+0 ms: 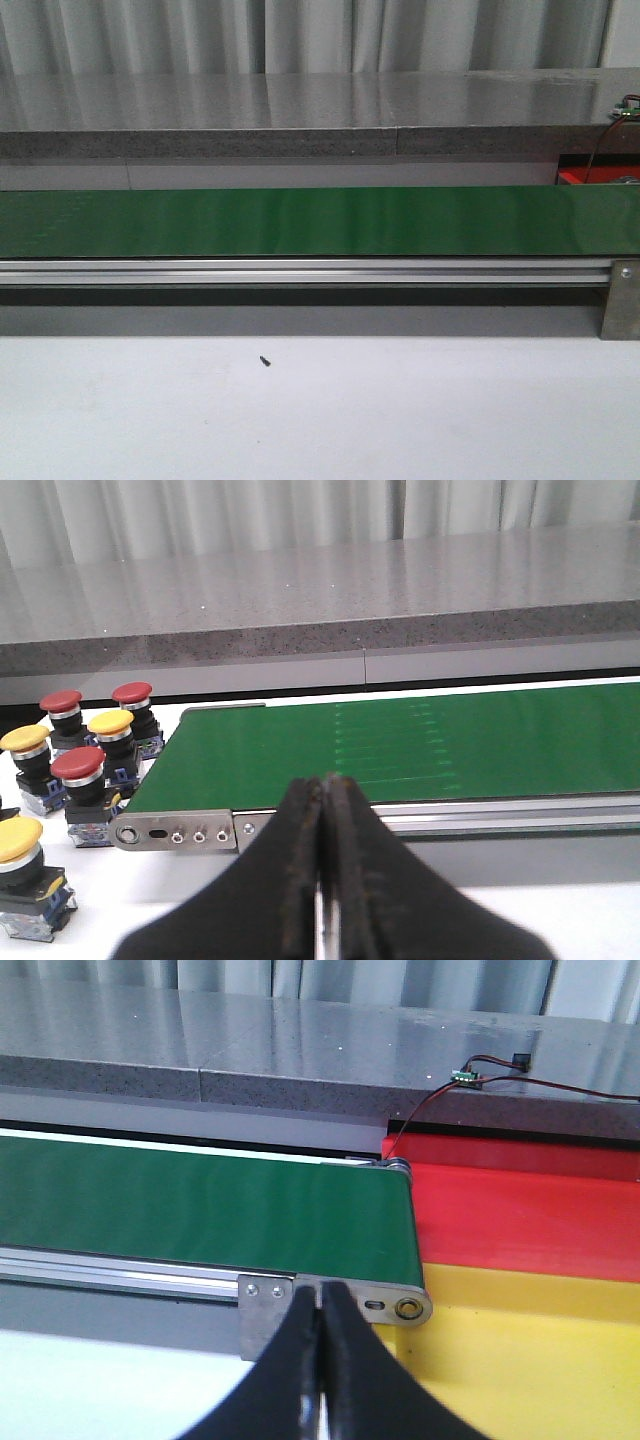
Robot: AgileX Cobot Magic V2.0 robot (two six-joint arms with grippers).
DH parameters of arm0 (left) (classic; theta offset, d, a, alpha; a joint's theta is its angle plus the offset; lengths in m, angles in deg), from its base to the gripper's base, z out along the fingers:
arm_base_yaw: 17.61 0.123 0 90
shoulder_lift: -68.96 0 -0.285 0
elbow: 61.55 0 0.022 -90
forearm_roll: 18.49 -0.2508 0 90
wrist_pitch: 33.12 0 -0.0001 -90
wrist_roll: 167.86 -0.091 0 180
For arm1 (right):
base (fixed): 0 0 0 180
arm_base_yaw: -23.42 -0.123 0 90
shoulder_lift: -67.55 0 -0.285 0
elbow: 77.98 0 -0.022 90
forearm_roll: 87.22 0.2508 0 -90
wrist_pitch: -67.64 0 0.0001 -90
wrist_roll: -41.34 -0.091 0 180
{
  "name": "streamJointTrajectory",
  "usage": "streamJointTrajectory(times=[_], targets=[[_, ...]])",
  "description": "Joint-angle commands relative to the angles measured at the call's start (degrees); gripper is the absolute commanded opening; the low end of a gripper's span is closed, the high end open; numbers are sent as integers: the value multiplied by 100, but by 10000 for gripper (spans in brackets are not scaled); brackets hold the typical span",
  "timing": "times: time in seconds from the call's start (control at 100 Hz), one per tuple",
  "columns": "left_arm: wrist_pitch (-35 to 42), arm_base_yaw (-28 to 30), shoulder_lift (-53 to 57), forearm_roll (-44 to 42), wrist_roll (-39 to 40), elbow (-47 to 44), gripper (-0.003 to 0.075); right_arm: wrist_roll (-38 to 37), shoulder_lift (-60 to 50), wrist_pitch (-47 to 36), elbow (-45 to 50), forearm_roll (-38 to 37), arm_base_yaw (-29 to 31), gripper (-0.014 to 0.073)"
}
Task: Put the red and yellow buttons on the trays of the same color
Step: 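Move the left gripper over the cluster of red and yellow buttons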
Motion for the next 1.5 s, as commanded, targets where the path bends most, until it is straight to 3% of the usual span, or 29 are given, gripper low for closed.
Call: streamJointTrajectory(times=[0.0, 0.32, 0.54, 0.68, 1.07, 1.27, 1.49], targets=[[483, 0, -116, 44, 17, -238, -20, 7, -101, -453, -109, -51, 27, -67], [568, 0, -116, 54, 17, -142, -20, 7, -101, -453, -109, -51, 27, -67], [555, 0, -128, 254, 27, 430, -20, 7, -101, -453, -109, -51, 27, -67], [-74, 0, -360, 552, 27, 1052, -20, 7, -101, -453, -109, -51, 27, -67], [-2387, 0, -2613, 562, 27, 3299, -20, 7, -101, -453, -109, -51, 27, -67], [-2779, 0, -3888, 612, 27, 4005, -20, 7, -101, -453, -109, -51, 27, -67], [-2869, 0, -4888, 838, 27, 4165, -20, 7, -101, -453, -109, -51, 27, -67]])
